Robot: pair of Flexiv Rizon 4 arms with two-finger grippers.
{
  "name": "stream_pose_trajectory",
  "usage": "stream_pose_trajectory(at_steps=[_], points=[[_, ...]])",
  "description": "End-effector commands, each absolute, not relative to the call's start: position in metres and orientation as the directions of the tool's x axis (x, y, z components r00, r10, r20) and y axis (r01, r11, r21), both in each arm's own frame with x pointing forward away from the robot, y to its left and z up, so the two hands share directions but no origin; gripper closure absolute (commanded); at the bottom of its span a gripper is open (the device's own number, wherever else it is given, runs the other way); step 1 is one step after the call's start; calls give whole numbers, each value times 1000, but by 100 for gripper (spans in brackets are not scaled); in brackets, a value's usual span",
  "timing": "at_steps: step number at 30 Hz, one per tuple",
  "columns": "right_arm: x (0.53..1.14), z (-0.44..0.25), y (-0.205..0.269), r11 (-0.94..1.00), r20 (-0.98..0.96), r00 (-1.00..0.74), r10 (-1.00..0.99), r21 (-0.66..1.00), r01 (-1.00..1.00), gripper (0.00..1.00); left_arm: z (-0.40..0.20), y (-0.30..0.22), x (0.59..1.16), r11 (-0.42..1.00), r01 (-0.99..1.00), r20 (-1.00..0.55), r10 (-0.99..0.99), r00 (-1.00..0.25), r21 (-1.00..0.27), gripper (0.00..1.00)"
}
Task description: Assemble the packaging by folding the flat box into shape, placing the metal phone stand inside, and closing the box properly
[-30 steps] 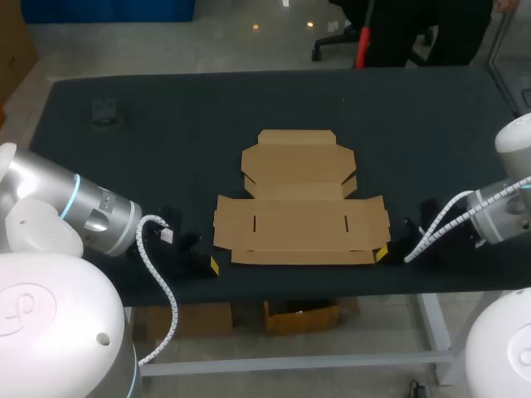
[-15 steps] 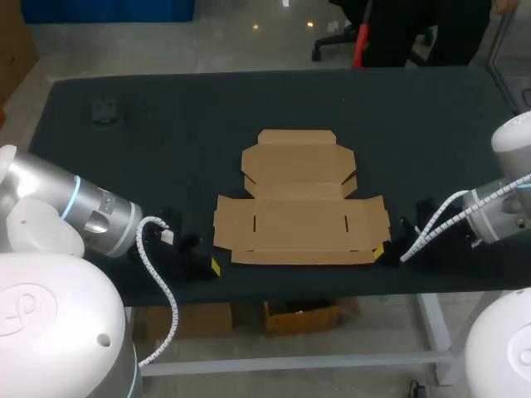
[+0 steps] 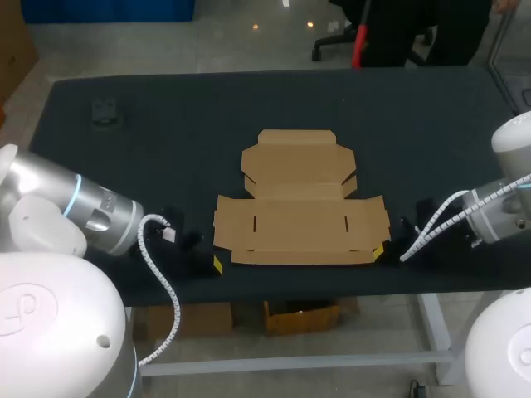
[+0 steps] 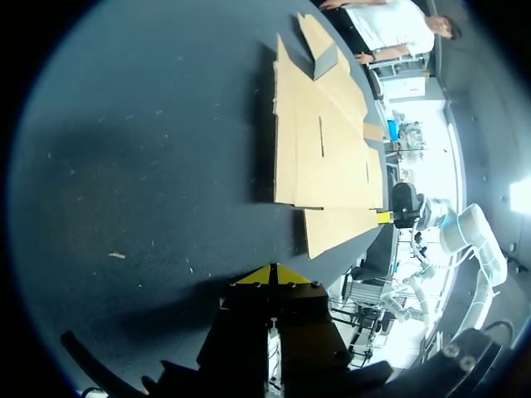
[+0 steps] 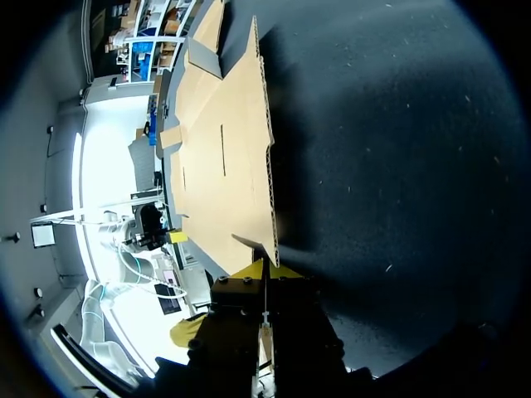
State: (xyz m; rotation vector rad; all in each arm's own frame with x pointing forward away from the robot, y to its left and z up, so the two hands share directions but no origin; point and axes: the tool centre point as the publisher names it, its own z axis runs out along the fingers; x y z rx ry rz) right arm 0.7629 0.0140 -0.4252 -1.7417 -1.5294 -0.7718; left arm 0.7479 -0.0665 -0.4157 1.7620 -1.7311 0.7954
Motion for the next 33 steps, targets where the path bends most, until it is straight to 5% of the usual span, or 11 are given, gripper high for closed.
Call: stream_pose_trajectory(at_steps=[1,33], points=[[763,-426,13,-75,802,133,582,-111,991,100,-418,-71,752,-22,-1000,736,-677,0,-19,100],[764,-426,12,-75,799,133,586,-110,991,100,-420,-79,767,-58,-998,730,-682,47,10,100]])
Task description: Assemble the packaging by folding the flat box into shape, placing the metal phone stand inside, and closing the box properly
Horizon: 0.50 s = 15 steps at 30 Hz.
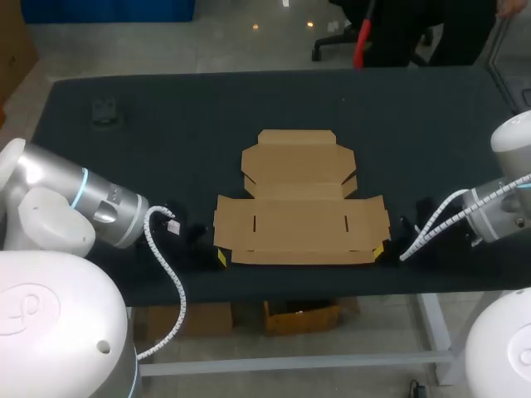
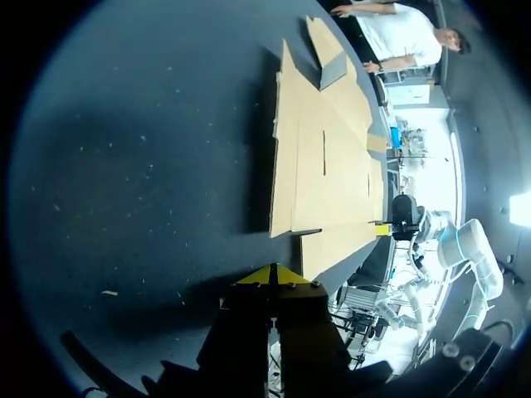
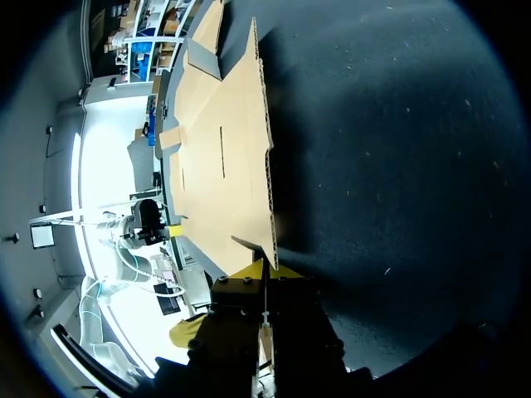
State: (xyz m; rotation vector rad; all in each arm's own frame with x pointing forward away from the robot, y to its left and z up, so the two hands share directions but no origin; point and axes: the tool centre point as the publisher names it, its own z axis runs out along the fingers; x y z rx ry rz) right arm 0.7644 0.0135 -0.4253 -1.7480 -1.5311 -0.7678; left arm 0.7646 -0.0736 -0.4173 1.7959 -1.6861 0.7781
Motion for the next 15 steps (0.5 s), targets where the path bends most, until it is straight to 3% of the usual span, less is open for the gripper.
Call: stream_pose_trajectory(at_steps=[1,15], points=[[764,-426,12,-74,800,133,586,-110,991,100,-420,-80,767,-57,-998,730,-682,47,11,100],[764,-427,13,-67,800,129,586,-111,992,100,-416,-87,763,-63,-998,744,-666,63,28,100]])
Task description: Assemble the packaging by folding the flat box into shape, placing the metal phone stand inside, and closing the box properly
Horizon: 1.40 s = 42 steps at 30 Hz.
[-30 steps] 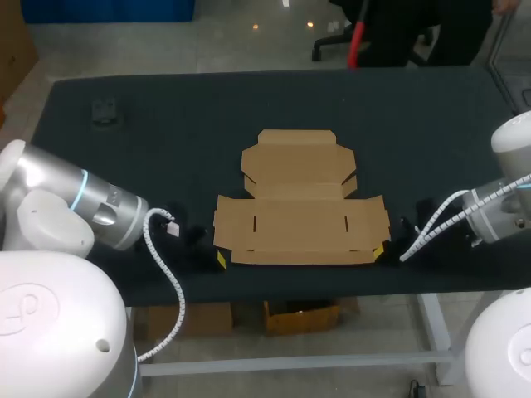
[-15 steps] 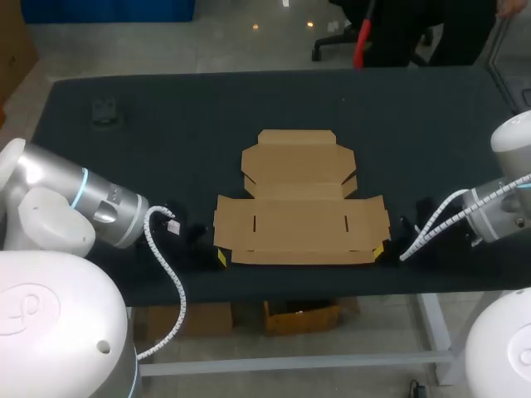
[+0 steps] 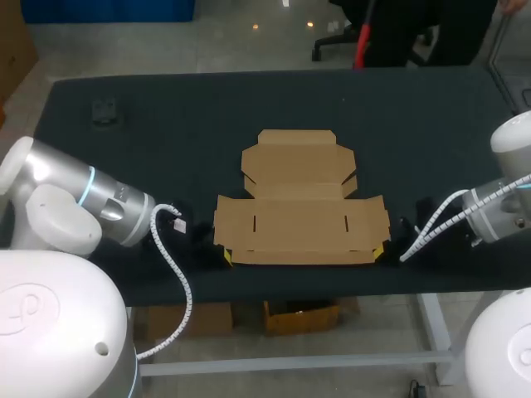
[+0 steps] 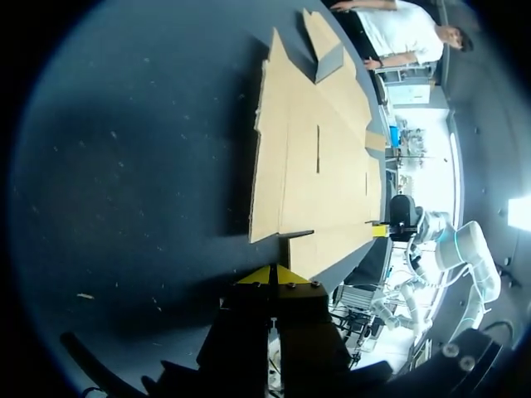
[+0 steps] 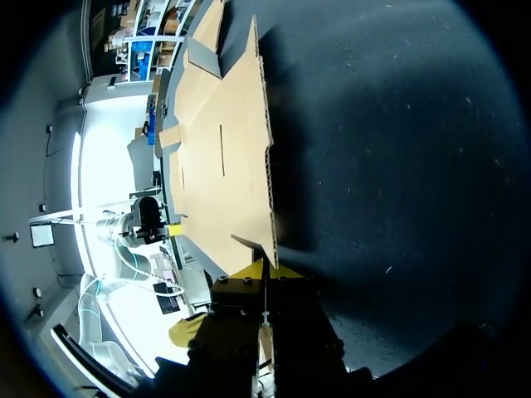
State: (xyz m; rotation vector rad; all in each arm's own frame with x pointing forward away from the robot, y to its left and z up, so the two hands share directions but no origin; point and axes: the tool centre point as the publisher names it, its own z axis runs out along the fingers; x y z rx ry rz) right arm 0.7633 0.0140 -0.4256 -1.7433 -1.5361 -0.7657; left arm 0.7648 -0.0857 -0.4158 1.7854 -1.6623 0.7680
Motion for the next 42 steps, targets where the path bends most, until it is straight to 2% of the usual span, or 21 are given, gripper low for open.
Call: stream_pose_trajectory(at_steps=[1,42], points=[[764,-427,14,-66,800,128,586,-111,992,100,-415,-87,763,-64,-998,744,-665,64,29,100],[768,-419,22,-65,788,123,604,-105,992,100,-417,-89,764,-80,-995,742,-663,97,58,100]])
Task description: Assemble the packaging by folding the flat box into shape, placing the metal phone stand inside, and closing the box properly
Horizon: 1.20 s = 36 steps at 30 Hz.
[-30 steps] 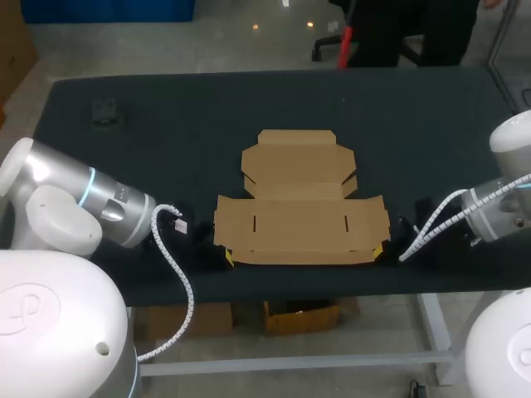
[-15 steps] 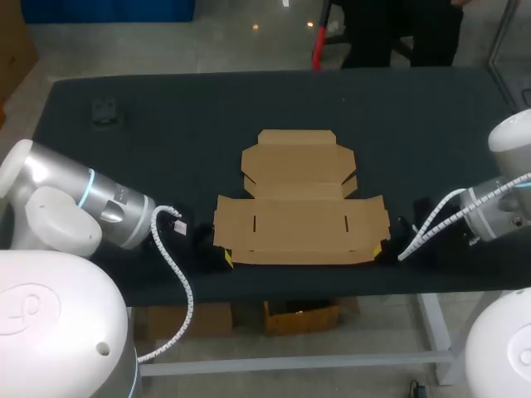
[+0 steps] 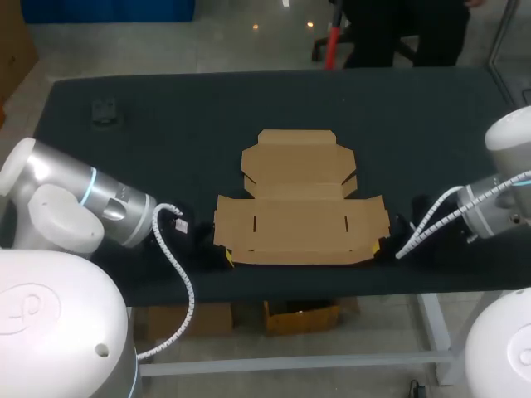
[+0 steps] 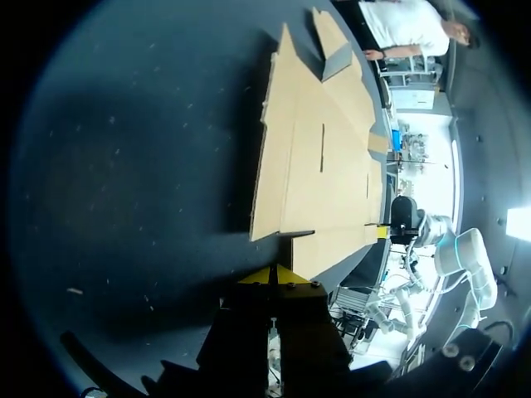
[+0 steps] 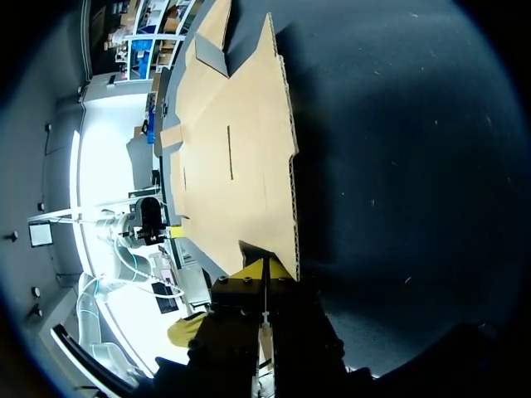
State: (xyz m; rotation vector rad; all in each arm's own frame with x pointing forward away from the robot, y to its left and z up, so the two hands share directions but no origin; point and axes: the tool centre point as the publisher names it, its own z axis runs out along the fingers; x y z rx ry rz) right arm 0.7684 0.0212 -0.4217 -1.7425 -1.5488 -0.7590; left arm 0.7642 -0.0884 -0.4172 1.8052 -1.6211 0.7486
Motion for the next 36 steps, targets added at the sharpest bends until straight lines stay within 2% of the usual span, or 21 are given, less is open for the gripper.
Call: stream_pose_trajectory(at_steps=[1,36], points=[[768,-419,22,-65,787,122,604,-104,992,100,-417,-89,764,-80,-995,742,-663,96,57,100],[771,-420,25,-67,777,133,615,-116,991,100,-409,-97,766,-72,-996,722,-687,82,44,100]])
